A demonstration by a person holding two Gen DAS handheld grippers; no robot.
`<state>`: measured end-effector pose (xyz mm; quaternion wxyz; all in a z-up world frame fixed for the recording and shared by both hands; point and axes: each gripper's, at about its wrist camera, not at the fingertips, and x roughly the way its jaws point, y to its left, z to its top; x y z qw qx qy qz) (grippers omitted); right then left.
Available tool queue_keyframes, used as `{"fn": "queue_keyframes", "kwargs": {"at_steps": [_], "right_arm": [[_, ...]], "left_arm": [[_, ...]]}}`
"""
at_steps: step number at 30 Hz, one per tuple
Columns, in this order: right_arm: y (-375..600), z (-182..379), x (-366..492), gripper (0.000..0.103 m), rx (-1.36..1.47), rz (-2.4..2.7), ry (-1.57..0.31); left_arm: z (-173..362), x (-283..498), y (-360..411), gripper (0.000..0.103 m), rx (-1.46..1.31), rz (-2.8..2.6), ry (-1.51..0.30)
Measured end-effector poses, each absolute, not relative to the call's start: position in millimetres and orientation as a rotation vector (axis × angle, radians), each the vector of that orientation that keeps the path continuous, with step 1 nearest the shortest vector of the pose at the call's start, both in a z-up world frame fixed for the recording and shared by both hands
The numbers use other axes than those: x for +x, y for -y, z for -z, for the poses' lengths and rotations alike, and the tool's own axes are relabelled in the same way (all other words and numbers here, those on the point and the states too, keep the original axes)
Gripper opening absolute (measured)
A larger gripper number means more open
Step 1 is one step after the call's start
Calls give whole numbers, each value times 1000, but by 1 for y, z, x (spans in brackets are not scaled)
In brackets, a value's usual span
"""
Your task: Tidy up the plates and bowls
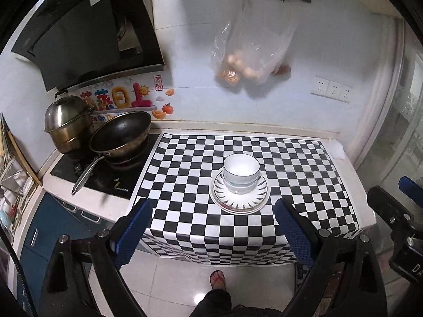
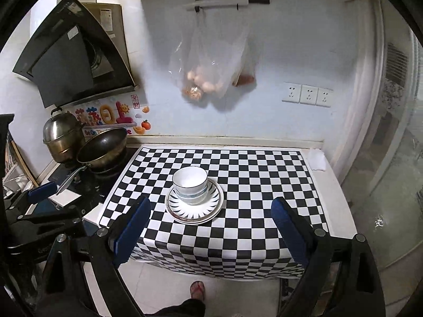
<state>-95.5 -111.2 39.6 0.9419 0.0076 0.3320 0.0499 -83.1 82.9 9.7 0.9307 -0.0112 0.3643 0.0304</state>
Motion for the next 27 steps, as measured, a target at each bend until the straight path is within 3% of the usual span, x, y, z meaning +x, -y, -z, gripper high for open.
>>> {"fn": "queue_keyframes", "kwargs": {"at_steps": [27], "right_arm": [[117,-42,-105,95,5,-63,-658]], "left_arm": [[-19,-103,-95,95,-16,-84,-707]]}}
